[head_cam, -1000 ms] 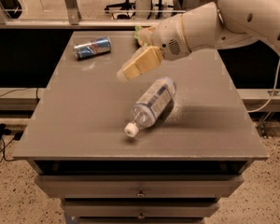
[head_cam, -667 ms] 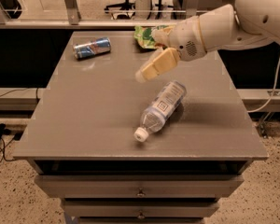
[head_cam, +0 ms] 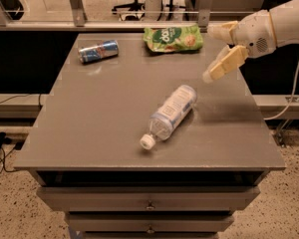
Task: Knock blue plastic bottle over
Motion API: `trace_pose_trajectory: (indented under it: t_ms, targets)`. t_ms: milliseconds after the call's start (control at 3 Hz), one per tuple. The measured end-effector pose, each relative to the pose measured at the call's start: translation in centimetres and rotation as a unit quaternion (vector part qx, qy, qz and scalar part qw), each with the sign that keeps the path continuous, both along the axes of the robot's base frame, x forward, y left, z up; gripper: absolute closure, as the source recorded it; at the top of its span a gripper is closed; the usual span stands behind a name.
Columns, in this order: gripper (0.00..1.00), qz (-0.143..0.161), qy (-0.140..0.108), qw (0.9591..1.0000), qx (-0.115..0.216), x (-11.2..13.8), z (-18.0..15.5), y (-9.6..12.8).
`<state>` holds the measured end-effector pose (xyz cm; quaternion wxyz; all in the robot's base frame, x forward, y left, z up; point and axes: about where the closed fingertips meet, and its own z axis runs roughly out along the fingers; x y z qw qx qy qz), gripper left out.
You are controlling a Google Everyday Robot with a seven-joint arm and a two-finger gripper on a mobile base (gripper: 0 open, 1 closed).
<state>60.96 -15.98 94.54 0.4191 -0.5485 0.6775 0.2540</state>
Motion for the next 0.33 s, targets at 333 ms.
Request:
trace_pose_trajectory:
  t_ms: [333]
  targets:
    - [0.00,0.003,-0.011,0.9999,-0.002,-0.07,1.41,-0.66]
